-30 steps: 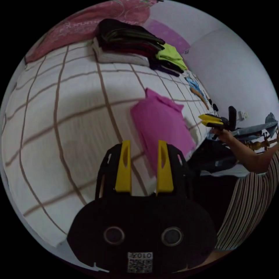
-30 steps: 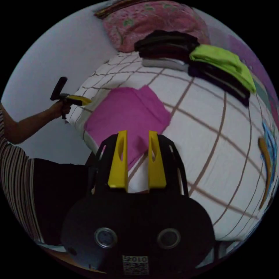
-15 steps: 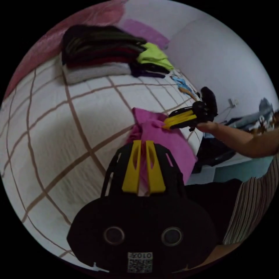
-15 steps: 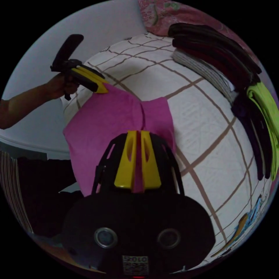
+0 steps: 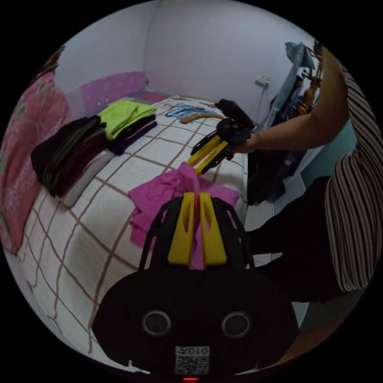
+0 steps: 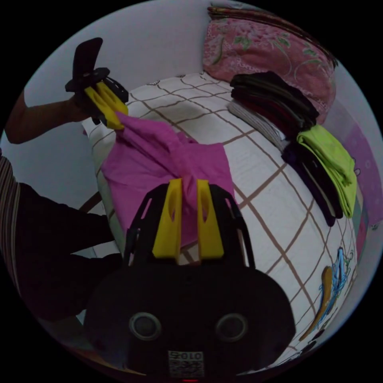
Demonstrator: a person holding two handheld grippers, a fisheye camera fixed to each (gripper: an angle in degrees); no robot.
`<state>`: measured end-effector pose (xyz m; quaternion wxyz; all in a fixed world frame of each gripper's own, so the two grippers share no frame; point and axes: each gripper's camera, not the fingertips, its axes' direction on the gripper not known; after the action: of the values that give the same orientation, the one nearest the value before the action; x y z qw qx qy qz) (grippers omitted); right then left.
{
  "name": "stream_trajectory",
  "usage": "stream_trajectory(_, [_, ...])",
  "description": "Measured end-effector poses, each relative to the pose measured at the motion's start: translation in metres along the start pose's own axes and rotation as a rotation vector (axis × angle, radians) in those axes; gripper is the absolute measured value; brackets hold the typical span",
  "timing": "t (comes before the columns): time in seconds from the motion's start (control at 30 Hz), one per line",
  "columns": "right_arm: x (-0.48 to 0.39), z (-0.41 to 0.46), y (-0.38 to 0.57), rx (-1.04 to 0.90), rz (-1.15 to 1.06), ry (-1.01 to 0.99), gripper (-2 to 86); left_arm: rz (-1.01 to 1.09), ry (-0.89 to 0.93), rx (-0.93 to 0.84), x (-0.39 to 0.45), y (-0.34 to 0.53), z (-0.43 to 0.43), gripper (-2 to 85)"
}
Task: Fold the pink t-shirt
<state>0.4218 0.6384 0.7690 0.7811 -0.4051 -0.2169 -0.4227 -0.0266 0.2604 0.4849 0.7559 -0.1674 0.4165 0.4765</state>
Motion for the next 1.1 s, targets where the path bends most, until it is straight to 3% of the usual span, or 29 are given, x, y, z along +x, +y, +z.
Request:
stream_trajectory(0.17, [-0.010, -0.012, -0.021, 0.017, -0.102, -0.042, 14.1, 0.095, -0.007, 0.006, 0.025, -0.016, -0.014, 0.4])
stream_trajectory(0.37, [-0.013, 0.006, -0.056, -0.076, -0.218, -0.090, 7.8, 0.129, 0.008, 0.011, 0.019, -0.024, -0.028, 0.4])
stream_trajectory(0.5, [0.008, 0.013, -0.080, -0.101, -0.095, -0.149, 2.5, 0.058, 0.014, -0.025, -0.005, -0.014, -0.023, 0.3])
stream_trajectory(0.57, [0.020, 0.022, -0.092, -0.146, -0.002, -0.205, 2.3, -0.135, 0.058, -0.010, -0.039, 0.006, -0.007, 0.3])
stream_trajectory(0.63, [0.029, 0.036, -0.107, -0.184, 0.103, -0.127, 2.6, -0.261, 0.064, -0.004, -0.059, 0.020, 0.007, 0.3])
stream_trajectory(0.73, [0.028, 0.046, -0.131, -0.195, 0.082, -0.102, 5.1, -0.348, 0.068, -0.023, -0.074, 0.032, 0.021, 0.3])
stream_trajectory(0.93, [0.045, 0.048, -0.180, -0.098, 0.085, -0.226, 16.0, -0.361, 0.067, -0.029, -0.065, 0.043, 0.017, 0.3])
stream_trajectory(1.03, [0.071, 0.052, -0.207, -0.011, 0.180, -0.331, 11.7, -0.298, 0.066, -0.017, -0.048, 0.036, 0.005, 0.3])
stream_trajectory(1.1, [0.082, 0.063, -0.224, -0.043, 0.213, -0.283, 10.5, -0.228, 0.071, -0.011, -0.029, 0.025, -0.003, 0.3])
